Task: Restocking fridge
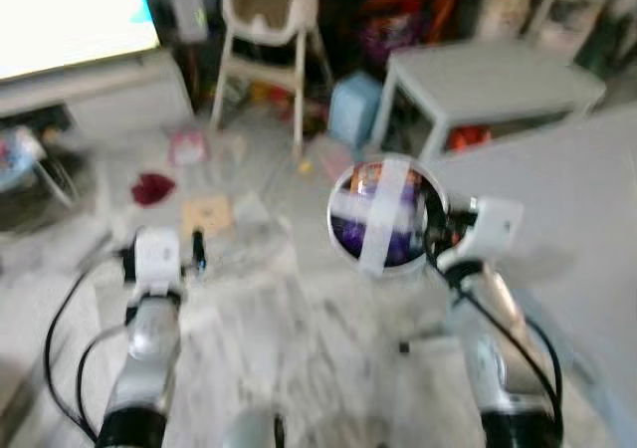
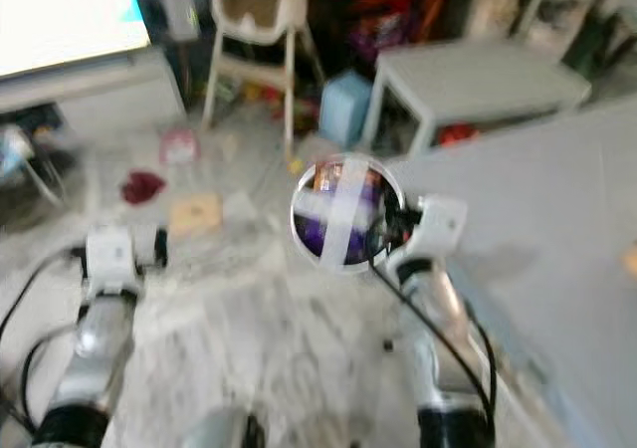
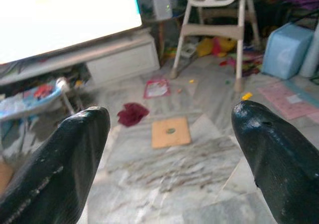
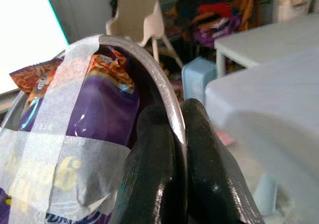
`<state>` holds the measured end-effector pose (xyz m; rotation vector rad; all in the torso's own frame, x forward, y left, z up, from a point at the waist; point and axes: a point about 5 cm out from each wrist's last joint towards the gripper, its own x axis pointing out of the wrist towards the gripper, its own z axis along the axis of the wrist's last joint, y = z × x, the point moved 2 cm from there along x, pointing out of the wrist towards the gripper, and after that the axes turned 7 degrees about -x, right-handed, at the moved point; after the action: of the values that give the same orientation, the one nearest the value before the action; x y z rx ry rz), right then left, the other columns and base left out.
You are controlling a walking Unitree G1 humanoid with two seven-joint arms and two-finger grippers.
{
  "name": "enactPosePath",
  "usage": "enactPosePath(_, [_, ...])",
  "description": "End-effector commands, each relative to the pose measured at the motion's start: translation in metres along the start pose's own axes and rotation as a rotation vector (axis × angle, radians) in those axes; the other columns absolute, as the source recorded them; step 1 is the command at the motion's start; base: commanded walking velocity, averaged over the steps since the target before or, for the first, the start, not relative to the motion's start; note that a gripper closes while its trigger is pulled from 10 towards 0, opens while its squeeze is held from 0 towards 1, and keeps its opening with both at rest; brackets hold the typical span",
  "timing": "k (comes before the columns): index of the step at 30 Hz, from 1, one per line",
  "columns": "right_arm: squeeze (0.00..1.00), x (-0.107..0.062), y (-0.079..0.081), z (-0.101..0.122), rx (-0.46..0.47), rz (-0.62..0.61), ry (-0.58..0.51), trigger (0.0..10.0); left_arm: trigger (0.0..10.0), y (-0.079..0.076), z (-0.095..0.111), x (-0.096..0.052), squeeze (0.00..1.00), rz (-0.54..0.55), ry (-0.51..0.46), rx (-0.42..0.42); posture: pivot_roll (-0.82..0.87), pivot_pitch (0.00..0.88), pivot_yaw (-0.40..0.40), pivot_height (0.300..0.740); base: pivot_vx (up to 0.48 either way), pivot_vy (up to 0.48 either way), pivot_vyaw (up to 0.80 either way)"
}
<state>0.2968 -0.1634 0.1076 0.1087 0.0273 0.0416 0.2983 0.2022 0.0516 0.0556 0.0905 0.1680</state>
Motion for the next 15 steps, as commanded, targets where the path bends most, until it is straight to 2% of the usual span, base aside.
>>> enactPosePath(1, [0.0, 0.003, 0.003, 0.008, -0.021, 0.019, -0.043, 10.0, 10.0, 0.0, -0.001, 0.001, 0.0, 0.015, 0.0, 0.052, 0.01, 0.0, 0.004, 0.74, 0.0, 0.0, 0.8])
enactPosePath(4, [0.0, 0.003, 0.003, 0.009, -0.031, 0.024, -0.047, 10.0, 10.0, 0.001, -0.001, 0.001, 0.0, 0.023, -0.013, 0.078, 0.01, 0.0, 0.008, 0.74, 0.0, 0.0, 0.8])
enactPosePath(5, [0.0, 0.003, 0.001, 0.014, -0.117, 0.044, -0.074, 10.0, 10.0, 0.004, 0.001, -0.001, 0.0, 0.029, -0.032, 0.086, 0.01, 0.0, 0.009, 0.74, 0.0, 0.0, 0.8])
enactPosePath(6, [0.0, 0.002, -0.002, 0.016, -0.161, 0.045, -0.085, 10.0, 10.0, 0.005, 0.002, -0.003, 0.0, 0.022, -0.04, 0.076, 0.01, 0.0, 0.009, 0.74, 0.0, 0.0, 0.8])
enactPosePath(7, [0.0, -0.001, -0.012, 0.017, -0.231, 0.028, -0.09, 10.0, 10.0, 0.009, 0.001, -0.007, 0.0, 0.028, -0.037, 0.055, 0.01, 0.0, 0.014, 0.74, 0.0, 0.0, 0.8])
enactPosePath(11, [0.0, -0.005, -0.027, 0.01, -0.279, -0.021, -0.06, 10.0, 10.0, 0.012, -0.002, -0.012, 0.0, 0.026, -0.034, 0.044, 0.01, 0.0, 0.025, 0.74, 0.0, 0.0, 0.8])
enactPosePath(14, [0.0, -0.006, -0.028, 0.008, -0.349, -0.003, -0.065, 10.0, 10.0, 0.009, -0.001, -0.013, 0.0, 0.019, -0.035, 0.023, 0.0, 0.0, 0.047, 0.74, 0.0, 0.0, 0.8])
enactPosePath(15, [0.0, -0.006, -0.029, 0.006, -0.322, -0.01, -0.05, 10.0, 10.0, 0.008, -0.001, -0.012, 0.0, 0.019, -0.034, 0.026, 0.0, 0.0, 0.052, 0.74, 0.0, 0.0, 0.8])
